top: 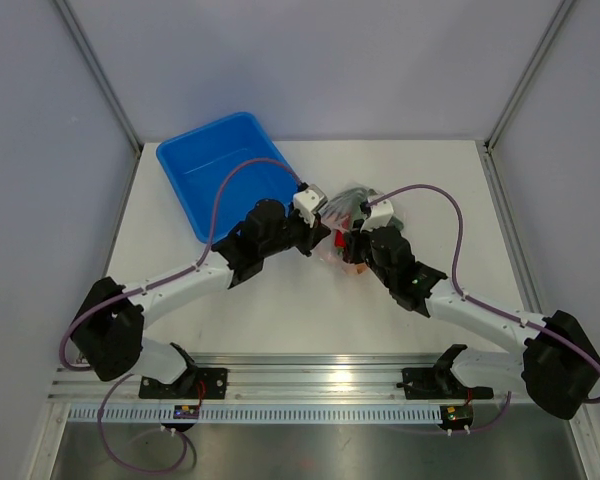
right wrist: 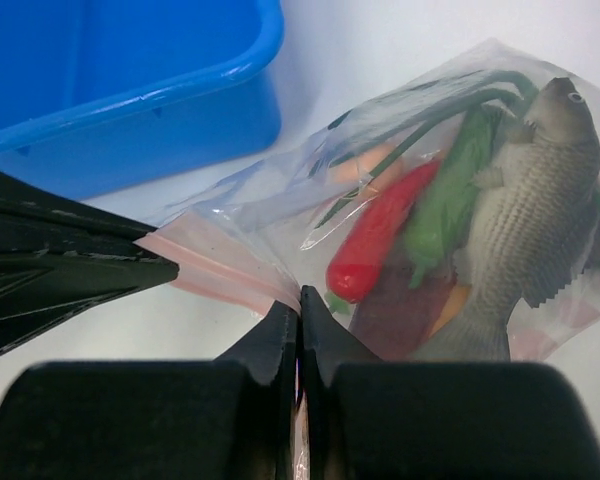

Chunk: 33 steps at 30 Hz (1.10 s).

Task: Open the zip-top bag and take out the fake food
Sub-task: Open the zipper of the food storage bag at the center of the board.

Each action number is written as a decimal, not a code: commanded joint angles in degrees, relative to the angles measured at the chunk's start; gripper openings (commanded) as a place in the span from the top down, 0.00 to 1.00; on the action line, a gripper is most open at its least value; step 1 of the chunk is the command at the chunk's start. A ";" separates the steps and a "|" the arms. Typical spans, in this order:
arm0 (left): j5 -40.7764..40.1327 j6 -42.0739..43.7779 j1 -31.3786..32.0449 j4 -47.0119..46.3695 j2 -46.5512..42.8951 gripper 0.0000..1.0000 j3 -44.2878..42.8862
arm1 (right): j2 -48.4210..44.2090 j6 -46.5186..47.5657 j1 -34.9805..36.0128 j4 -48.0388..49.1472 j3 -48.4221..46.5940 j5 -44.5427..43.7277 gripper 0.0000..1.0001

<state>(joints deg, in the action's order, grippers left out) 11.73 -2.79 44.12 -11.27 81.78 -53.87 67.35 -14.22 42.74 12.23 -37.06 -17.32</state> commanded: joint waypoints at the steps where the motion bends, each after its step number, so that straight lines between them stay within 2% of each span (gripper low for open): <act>1: -5.66 -3.09 -0.44 -4.55 -6.53 0.98 2.00 | -1.61 -1.16 -0.20 0.34 -1.79 -4.21 0.96; 4: -7.07 -4.94 -0.44 -5.25 -10.40 0.99 3.50 | -1.96 -1.43 -0.20 0.08 -1.79 -5.00 0.97; 7: -8.90 -9.07 -0.44 -6.48 -14.62 0.94 6.40 | -2.14 -1.78 -0.29 -0.10 -1.88 -5.18 0.97; 10: -11.46 -16.34 -0.44 -6.93 -18.57 0.91 10.26 | -2.40 -2.04 -0.20 -0.19 -1.88 -5.18 0.96; 15: -16.82 -27.51 -0.35 -7.53 -21.74 0.95 16.85 | -3.10 -2.39 -0.20 -0.63 -1.79 -5.79 0.96; 16: -17.87 -31.97 -0.35 -8.06 -22.44 0.95 19.47 | -3.19 -2.39 -0.20 -0.54 -1.70 -5.88 0.96; 20: -16.65 -38.77 -0.09 -12.90 -22.63 0.93 23.89 | -3.28 -2.57 -0.20 -0.63 -1.70 -5.79 0.96; 23: -18.22 -40.19 3.58 -13.61 -22.62 0.90 25.21 | -3.10 -2.74 -0.20 -0.98 -2.05 -5.79 0.96; 26: -25.51 -40.19 7.99 -13.95 -23.50 0.87 26.70 | -3.45 -3.01 -0.20 -1.15 -2.23 -5.62 0.96; 27: -30.05 -40.63 11.13 -14.04 -23.77 0.77 27.32 | -3.54 -3.27 -0.20 -1.15 -2.14 -5.44 0.96; 29: -33.86 -43.87 13.96 -17.28 -23.51 0.71 30.20 | -3.98 -3.36 -0.20 -1.15 -2.05 -5.44 0.96; 33: -39.57 -52.83 17.66 -27.47 -18.17 0.75 35.83 | -4.33 -3.71 -0.20 -1.07 -1.88 -5.09 0.96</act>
<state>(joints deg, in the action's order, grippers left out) -17.93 -47.44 60.38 -27.40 60.29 -22.02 64.79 -16.97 42.85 9.56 -37.50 -20.53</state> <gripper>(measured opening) 0.261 0.043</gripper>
